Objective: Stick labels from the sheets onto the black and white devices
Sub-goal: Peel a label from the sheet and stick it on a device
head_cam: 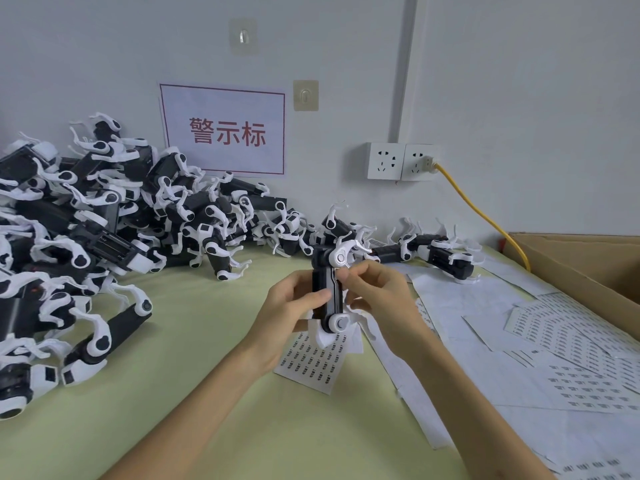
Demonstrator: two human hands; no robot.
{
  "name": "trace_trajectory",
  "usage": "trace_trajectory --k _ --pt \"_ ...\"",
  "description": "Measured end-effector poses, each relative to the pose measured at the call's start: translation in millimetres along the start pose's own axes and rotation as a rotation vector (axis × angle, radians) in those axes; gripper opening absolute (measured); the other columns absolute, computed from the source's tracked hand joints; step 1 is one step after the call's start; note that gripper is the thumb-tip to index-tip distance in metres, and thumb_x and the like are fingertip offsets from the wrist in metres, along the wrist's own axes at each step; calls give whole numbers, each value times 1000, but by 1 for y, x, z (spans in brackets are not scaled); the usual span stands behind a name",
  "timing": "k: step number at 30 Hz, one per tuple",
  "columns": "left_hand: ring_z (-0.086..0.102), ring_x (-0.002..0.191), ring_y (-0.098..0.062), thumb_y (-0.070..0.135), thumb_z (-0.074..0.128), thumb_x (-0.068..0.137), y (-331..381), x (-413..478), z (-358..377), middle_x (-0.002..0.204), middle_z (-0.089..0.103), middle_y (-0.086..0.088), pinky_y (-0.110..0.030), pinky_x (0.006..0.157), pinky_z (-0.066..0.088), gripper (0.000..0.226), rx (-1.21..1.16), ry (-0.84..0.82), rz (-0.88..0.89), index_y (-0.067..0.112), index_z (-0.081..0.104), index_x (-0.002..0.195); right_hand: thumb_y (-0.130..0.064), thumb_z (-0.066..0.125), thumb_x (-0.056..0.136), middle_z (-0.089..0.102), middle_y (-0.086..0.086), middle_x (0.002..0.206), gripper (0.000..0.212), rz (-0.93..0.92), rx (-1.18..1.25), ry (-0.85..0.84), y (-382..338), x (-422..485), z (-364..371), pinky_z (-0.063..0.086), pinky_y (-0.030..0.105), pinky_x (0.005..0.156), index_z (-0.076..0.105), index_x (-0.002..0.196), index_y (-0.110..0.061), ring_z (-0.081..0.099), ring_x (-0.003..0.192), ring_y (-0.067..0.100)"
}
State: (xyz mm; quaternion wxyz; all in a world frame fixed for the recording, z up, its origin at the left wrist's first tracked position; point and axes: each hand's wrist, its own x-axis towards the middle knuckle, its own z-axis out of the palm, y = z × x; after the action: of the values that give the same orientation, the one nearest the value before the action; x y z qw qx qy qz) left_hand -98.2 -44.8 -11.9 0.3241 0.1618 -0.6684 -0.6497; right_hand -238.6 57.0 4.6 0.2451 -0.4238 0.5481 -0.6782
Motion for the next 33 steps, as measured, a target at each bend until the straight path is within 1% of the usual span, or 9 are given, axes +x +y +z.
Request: trace_trajectory --k 5,8,10,12,15,20,26,29,33 --pt "70 112 -30 28 59 83 1 1 1 113 76 -13 -42 92 51 33 -47 -27 -45 21 77 110 -13 69 96 69 6 77 15 -12 17 -25 3 0 4 52 23 60 64 83 -9 62 58 18" --pt "67 117 -34 28 58 83 0 1 0 114 76 -13 -49 102 49 35 -42 -32 -50 18 76 112 -15 68 97 68 5 74 16 -18 2 -23 3 -1 5 51 24 60 63 83 -10 62 59 19" --pt "68 116 -32 30 58 84 -1 1 0 113 76 -11 -48 101 49 34 -30 -35 -46 19 76 112 -17 70 96 67 2 73 17 -22 -6 -15 4 -1 5 50 25 59 63 83 -10 61 58 18" --pt "71 110 -26 34 59 88 -2 1 1 109 77 -9 -41 93 52 29 -2 -32 -23 23 76 109 -19 72 95 66 -1 71 18 -34 -45 -2 4 -2 6 50 24 59 63 84 -8 62 58 17" --pt "72 92 -12 39 61 95 -4 0 3 98 78 -2 -20 75 52 21 64 -8 46 26 76 102 -20 71 95 66 0 72 19 -20 -79 -14 5 -2 8 51 23 58 62 85 -8 65 60 19" --pt "69 91 -21 58 70 81 -8 2 4 102 73 -19 -38 84 52 39 32 18 50 26 77 101 -13 66 99 64 2 73 20 31 -21 -62 4 -3 11 52 29 60 59 80 -11 65 61 22" --pt "61 74 -17 47 65 85 -8 2 4 78 67 -6 -34 73 46 36 53 32 64 12 72 94 -5 62 98 63 6 67 21 -50 -43 -51 7 -4 17 52 29 56 56 78 -9 63 57 23" --pt "63 70 -13 36 63 90 -2 0 1 74 68 -1 -21 65 50 24 70 1 75 13 73 91 -4 61 98 61 8 64 21 -69 -37 -42 8 -4 19 53 29 57 56 79 -9 62 56 25" --pt "65 73 -14 23 64 95 0 0 1 76 71 -2 -22 68 52 17 79 -20 52 10 74 92 -3 61 96 57 9 60 24 -74 -15 -44 10 -3 17 51 30 55 57 75 -14 57 52 25"
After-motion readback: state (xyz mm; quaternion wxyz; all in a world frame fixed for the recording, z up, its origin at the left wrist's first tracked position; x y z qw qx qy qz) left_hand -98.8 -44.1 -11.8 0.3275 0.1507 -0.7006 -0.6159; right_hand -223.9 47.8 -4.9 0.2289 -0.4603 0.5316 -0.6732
